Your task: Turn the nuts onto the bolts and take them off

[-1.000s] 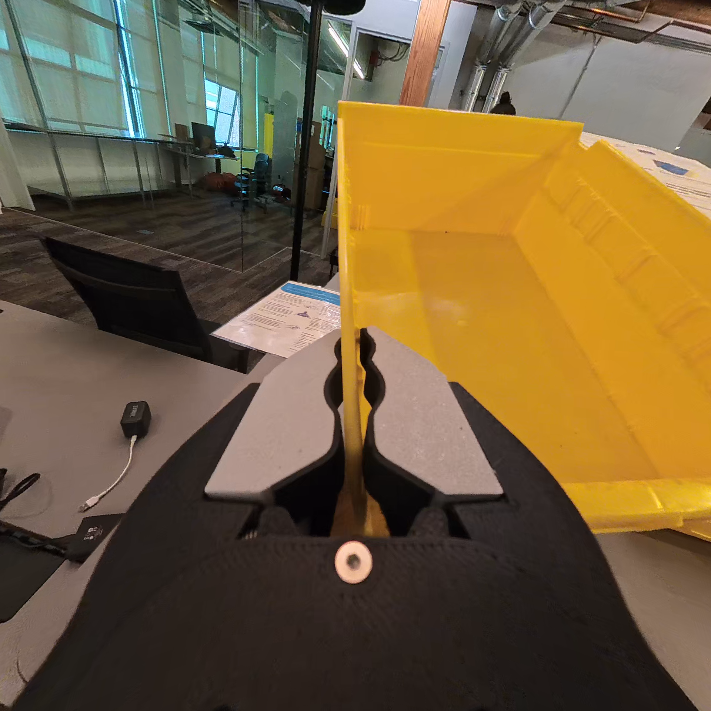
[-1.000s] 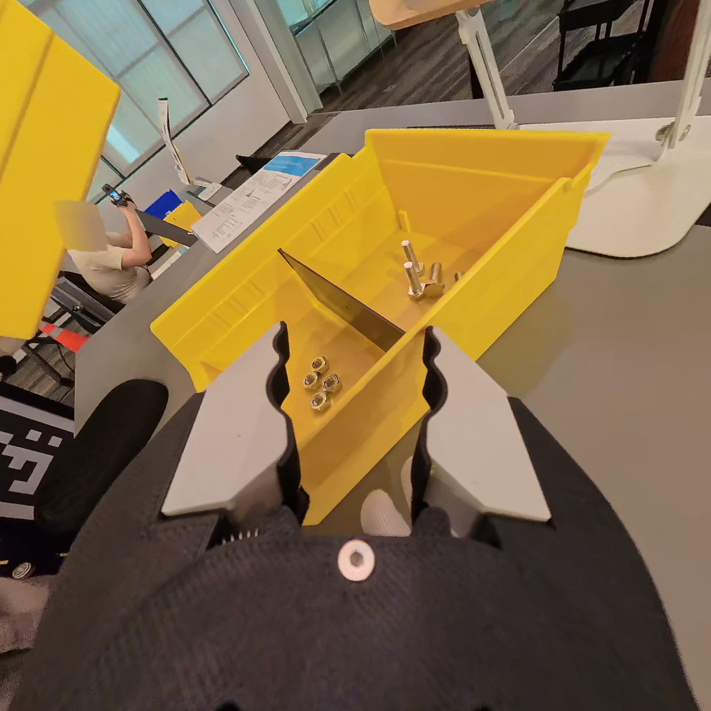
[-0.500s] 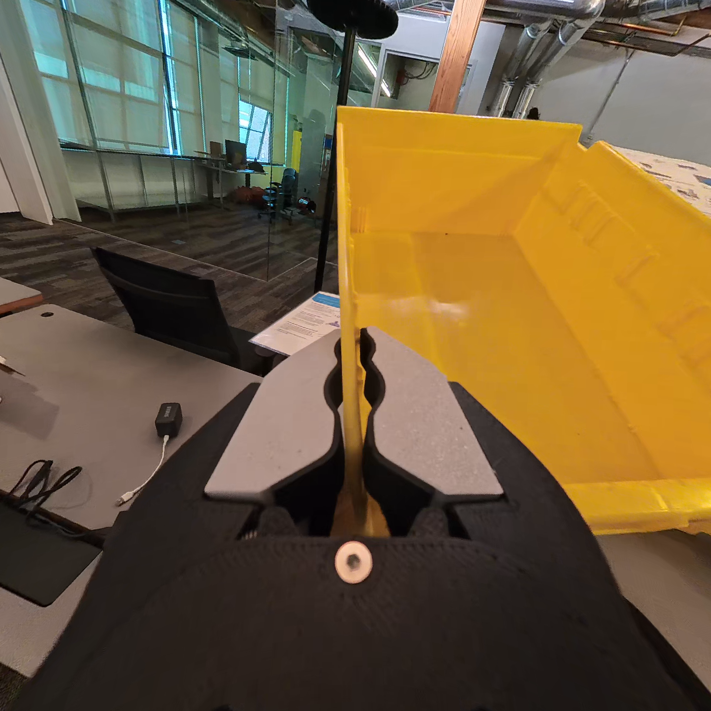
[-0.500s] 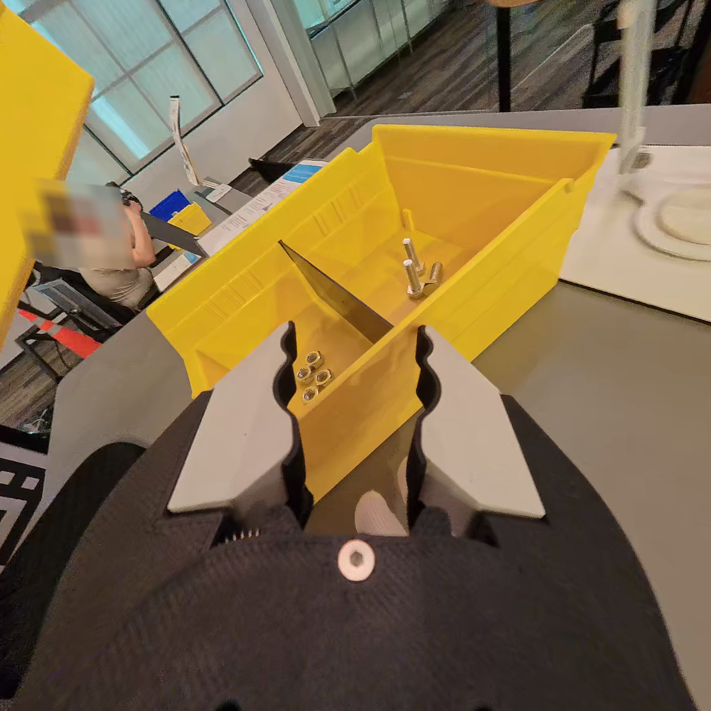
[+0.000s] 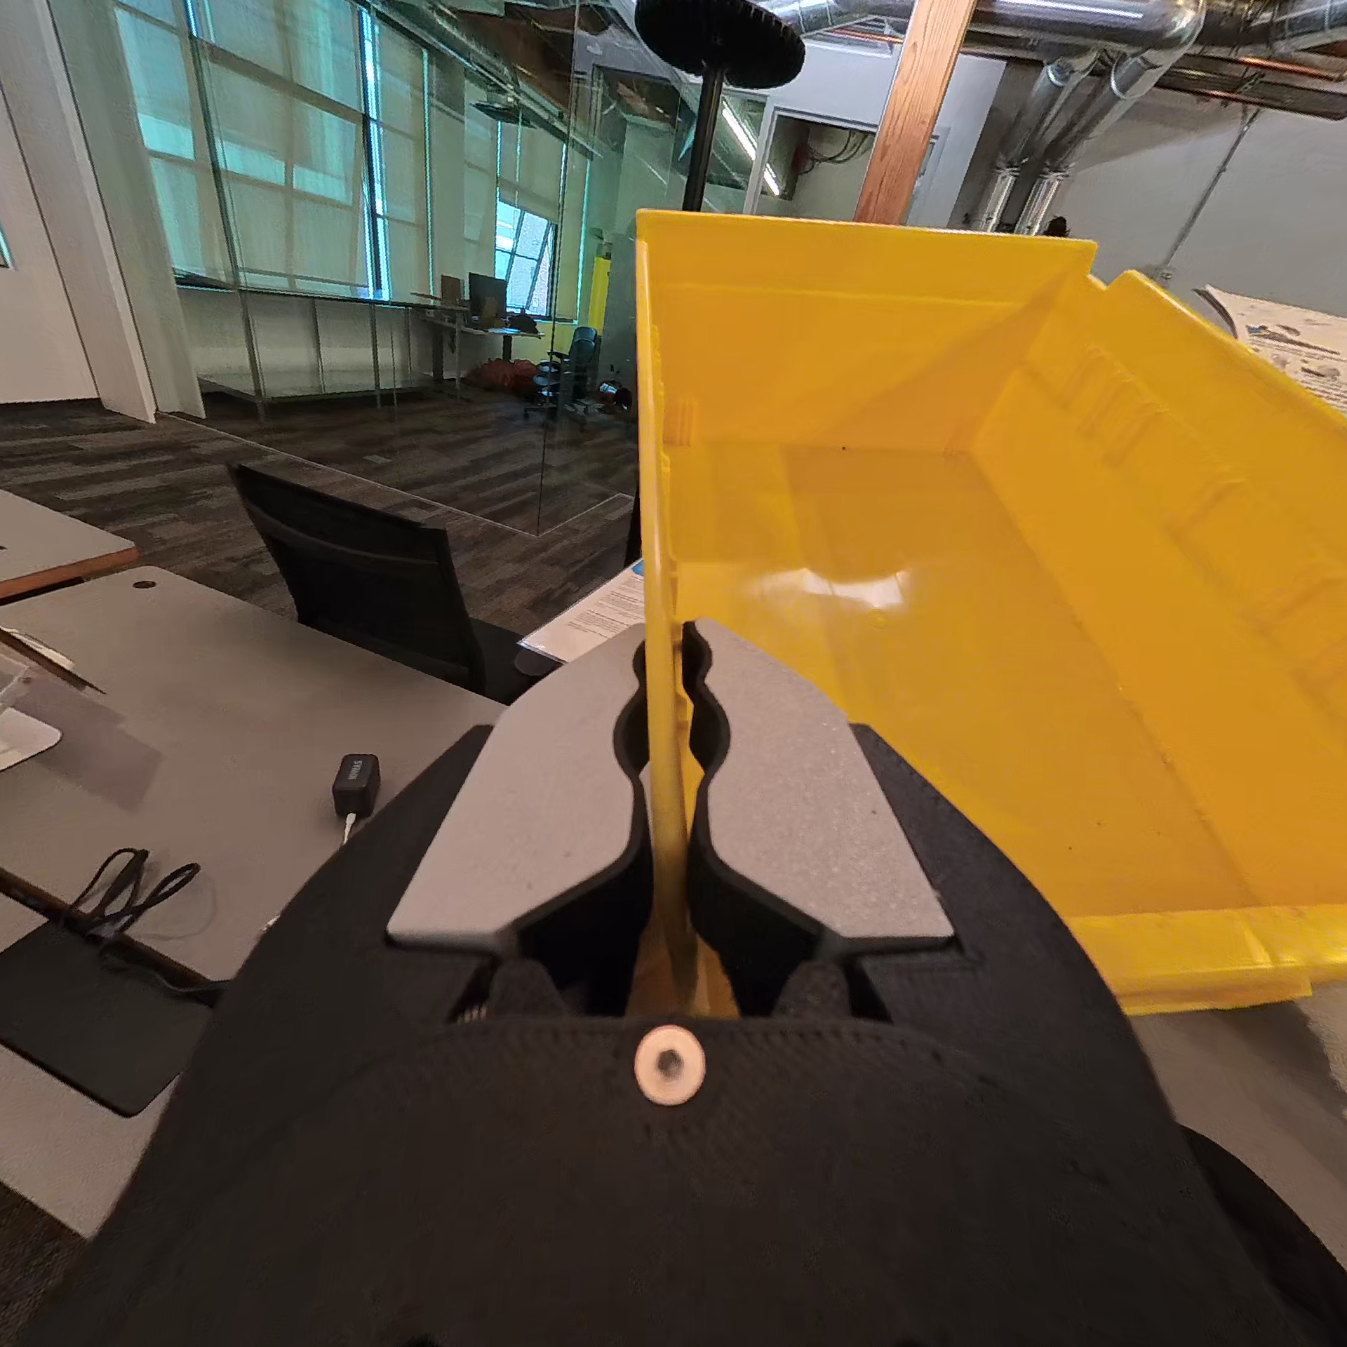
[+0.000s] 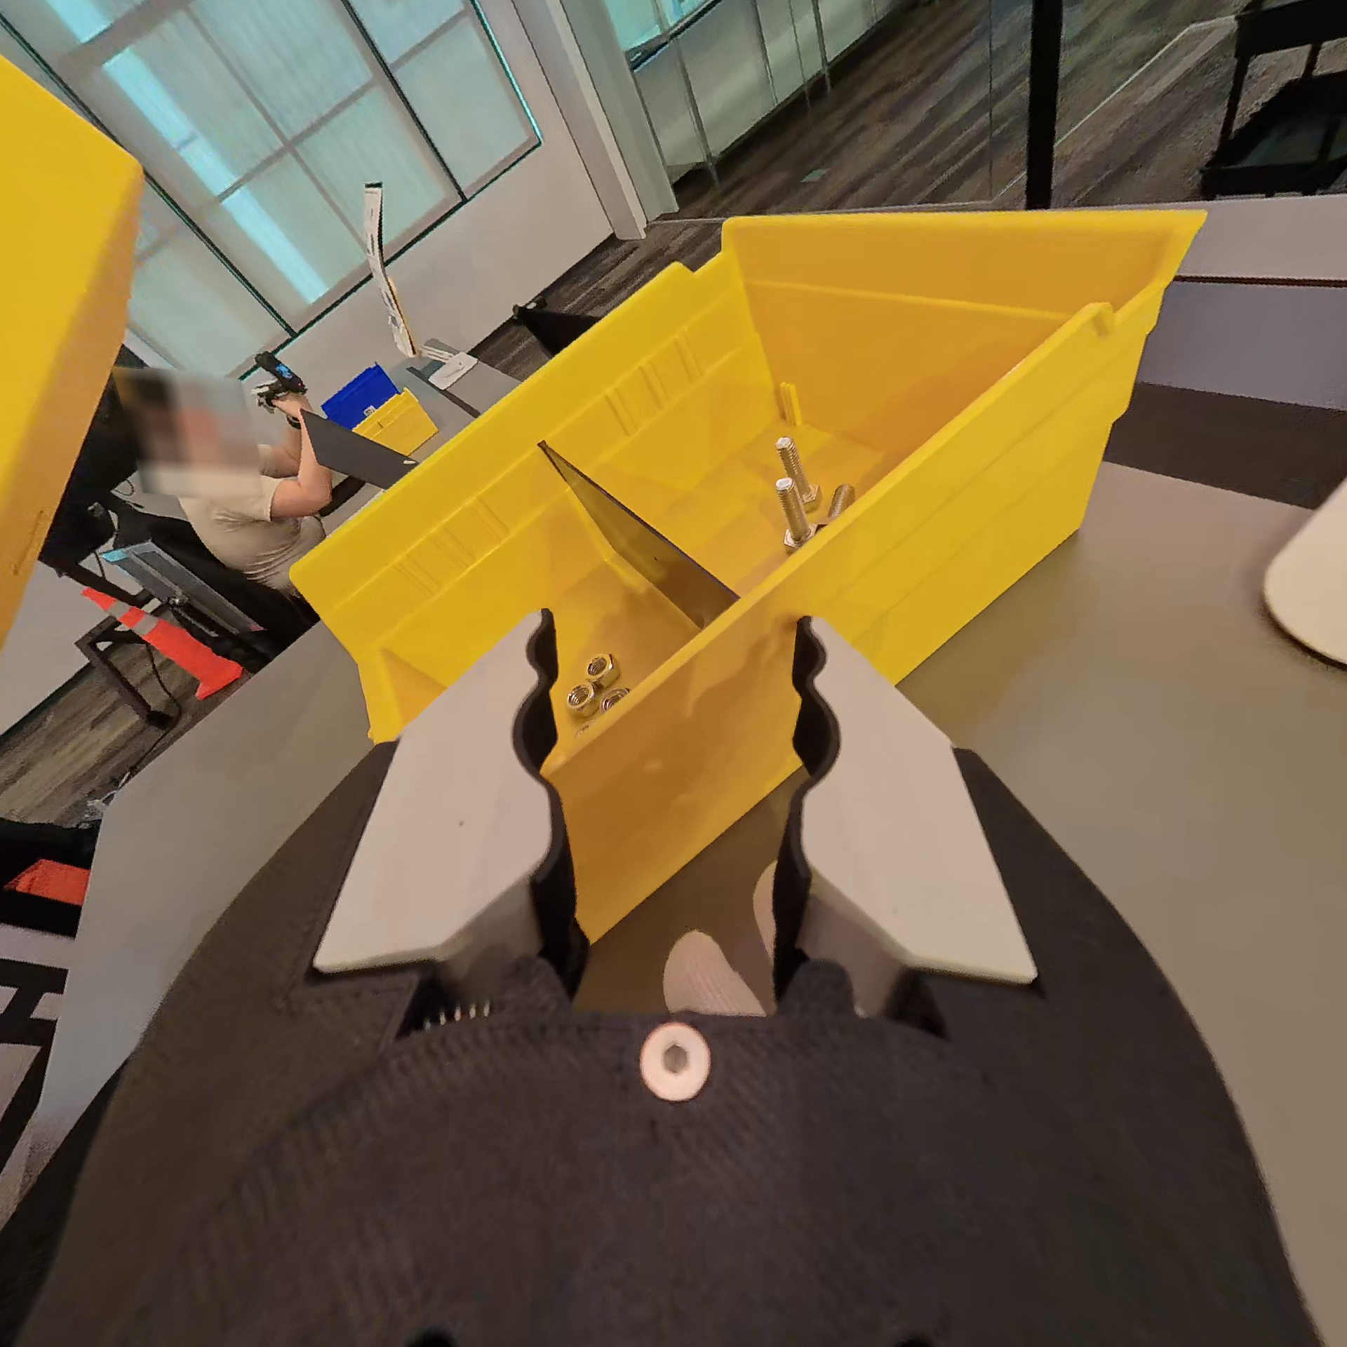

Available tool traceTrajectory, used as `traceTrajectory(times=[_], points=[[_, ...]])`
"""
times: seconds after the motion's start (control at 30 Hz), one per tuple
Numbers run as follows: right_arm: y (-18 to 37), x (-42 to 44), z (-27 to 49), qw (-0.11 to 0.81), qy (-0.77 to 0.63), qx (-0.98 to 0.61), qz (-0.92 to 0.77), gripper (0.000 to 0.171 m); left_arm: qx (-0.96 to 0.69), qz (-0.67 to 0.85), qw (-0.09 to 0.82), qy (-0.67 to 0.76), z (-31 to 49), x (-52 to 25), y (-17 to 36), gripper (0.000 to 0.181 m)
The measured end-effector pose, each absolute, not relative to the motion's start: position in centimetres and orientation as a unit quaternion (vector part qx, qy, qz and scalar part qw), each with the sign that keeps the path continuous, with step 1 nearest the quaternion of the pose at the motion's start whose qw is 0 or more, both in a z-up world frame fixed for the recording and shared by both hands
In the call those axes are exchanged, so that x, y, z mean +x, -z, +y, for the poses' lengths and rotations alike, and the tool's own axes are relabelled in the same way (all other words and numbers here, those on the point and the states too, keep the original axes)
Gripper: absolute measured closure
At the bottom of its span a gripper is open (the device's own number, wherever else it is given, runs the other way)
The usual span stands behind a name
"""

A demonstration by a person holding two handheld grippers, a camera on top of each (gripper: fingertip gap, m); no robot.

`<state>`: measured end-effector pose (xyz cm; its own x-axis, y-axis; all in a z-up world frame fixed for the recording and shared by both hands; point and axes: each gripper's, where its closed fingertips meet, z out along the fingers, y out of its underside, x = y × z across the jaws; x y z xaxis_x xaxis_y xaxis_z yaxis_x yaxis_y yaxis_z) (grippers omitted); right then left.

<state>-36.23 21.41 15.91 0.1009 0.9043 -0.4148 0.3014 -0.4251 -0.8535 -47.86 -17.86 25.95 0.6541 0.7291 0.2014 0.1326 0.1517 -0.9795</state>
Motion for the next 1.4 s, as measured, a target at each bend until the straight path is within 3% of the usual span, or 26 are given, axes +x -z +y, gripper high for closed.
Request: traceTrajectory(times=[0.4,1.07,1.2,1.4], points=[[-14.6,-42.0,20.2,0.272,-0.511,-0.669,-0.466,0.108,-0.616,-0.341,0.673,-0.226,-17.6,-47.3,-26.7,0.177],[-15.8,-47.3,24.3,0.241,-0.526,-0.657,-0.484,0.088,-0.634,-0.317,0.672,-0.214,-15.5,-44.6,-26.9,0.177],[-19.4,-44.6,23.9,0.280,-0.540,-0.628,-0.485,0.085,-0.637,-0.305,0.678,-0.205,-14.6,-44.0,-27.0,0.177],[-29.2,-34.5,21.7,0.280,-0.635,-0.534,-0.483,0.085,-0.651,-0.263,0.691,-0.171,-10.3,-41.9,-27.6,0.177]])
